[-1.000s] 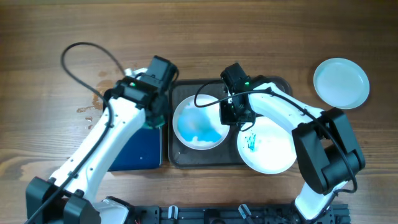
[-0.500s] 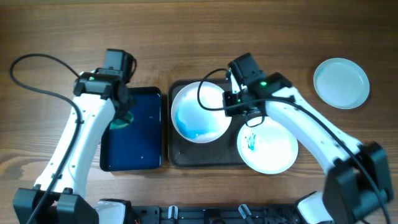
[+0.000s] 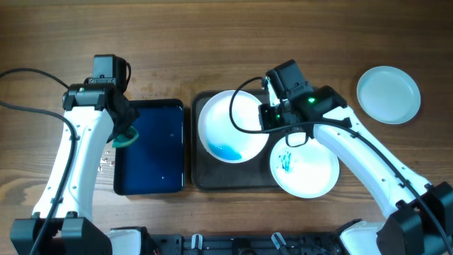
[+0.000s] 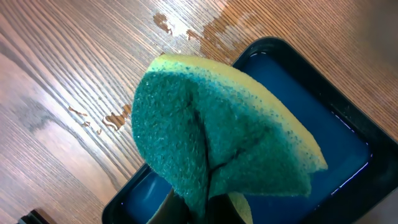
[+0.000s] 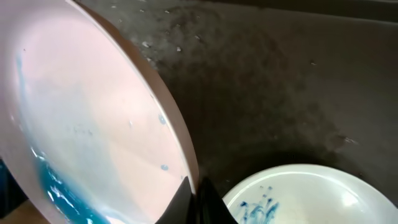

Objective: Clean dirty plates on tray and stack at the side
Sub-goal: 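Return the sponge to the basin with the left gripper, then lift the scrubbed plate with the right gripper toward the basin, then hold the plate tilted over the basin with the right gripper to rinse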

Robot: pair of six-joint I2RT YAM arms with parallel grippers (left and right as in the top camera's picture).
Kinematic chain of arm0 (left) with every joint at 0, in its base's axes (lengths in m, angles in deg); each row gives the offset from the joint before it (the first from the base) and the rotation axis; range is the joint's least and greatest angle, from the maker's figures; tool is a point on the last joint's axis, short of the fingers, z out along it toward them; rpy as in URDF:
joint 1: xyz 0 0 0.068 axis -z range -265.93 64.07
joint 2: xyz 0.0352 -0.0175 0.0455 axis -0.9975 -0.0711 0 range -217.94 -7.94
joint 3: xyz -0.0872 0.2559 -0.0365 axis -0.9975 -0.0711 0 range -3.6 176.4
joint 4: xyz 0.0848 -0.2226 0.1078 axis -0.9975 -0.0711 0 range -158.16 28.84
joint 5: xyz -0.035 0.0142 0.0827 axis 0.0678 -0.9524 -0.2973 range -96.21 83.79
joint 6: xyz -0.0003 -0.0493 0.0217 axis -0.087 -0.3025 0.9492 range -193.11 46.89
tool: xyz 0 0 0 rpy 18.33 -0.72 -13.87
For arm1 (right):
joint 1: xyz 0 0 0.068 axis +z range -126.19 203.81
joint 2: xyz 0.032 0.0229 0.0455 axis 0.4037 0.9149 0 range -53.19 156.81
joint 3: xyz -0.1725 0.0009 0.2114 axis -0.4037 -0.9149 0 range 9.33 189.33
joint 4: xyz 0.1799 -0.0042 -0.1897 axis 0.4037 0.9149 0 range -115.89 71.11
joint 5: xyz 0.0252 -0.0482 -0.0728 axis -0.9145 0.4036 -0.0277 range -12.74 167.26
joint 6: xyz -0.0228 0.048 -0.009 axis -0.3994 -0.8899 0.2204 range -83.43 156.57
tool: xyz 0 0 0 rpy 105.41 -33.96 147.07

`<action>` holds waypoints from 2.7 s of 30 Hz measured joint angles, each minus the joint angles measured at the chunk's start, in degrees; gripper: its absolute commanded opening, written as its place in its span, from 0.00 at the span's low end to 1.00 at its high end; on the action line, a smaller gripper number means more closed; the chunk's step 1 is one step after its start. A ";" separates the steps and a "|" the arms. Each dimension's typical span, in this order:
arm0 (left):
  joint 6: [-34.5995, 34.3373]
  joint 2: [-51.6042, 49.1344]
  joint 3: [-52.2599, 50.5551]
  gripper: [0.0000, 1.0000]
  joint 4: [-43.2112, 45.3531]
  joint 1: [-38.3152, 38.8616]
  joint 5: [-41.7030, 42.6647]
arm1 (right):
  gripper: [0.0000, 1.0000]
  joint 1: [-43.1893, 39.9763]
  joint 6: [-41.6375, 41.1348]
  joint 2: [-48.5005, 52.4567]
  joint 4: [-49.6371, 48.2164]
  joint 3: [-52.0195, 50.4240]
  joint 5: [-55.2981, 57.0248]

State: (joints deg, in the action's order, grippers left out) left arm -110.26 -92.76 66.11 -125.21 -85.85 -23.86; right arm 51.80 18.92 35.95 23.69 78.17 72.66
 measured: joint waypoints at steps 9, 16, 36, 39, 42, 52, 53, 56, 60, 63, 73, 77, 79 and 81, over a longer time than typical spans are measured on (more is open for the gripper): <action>0.02 0.00 0.00 0.04 0.00 0.00 0.17 | 0.05 0.00 0.02 0.00 3.26 0.00 4.94; 0.04 0.00 0.00 0.04 0.24 0.00 0.17 | 0.05 0.00 0.04 0.00 4.61 0.02 5.11; 2.62 0.00 0.00 0.04 2.43 -2.64 0.57 | 0.05 3.93 4.85 12.28 14.12 23.80 1.55; 2.62 0.00 0.00 0.04 2.40 -5.25 1.25 | 0.04 6.97 5.31 17.11 15.15 29.05 1.38; 2.64 0.00 0.00 0.04 2.45 -8.83 1.79 | 0.05 9.99 5.79 21.05 16.35 34.32 1.20; 5.22 0.00 0.00 0.04 3.26 -25.64 11.34 | 0.05 16.87 6.49 26.82 16.39 43.08 5.29; 5.42 0.00 0.00 0.04 3.23 -26.84 12.52 | 0.05 17.46 6.49 26.82 16.06 43.08 6.29; 5.97 0.00 0.00 0.04 3.23 -29.62 15.32 | 0.05 19.23 6.86 26.86 14.86 43.08 9.73; 6.86 0.00 0.00 0.04 3.19 -30.62 17.00 | 0.05 21.75 7.28 26.91 12.83 43.08 14.88; 7.13 0.00 0.00 0.04 3.13 -30.62 17.64 | 0.05 23.50 7.72 26.91 10.91 43.08 18.47; 7.17 0.00 0.00 0.04 3.19 -30.62 17.88 | 0.05 30.95 11.87 26.91 4.57 43.08 34.49; 7.34 0.00 0.00 0.04 3.32 -30.62 18.01 | 0.05 33.46 17.46 26.93 0.13 43.08 42.25; 7.37 0.00 0.00 0.04 3.32 -30.62 18.01 | 0.05 34.91 20.76 26.93 -2.27 43.15 45.44; 7.37 0.00 0.00 0.04 3.37 -30.62 18.01 | 0.05 36.20 23.87 26.93 -4.35 43.17 47.82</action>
State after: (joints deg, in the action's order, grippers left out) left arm -102.89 -92.76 66.11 -121.85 -116.47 -5.85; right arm 87.99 42.79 62.88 19.34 121.33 120.49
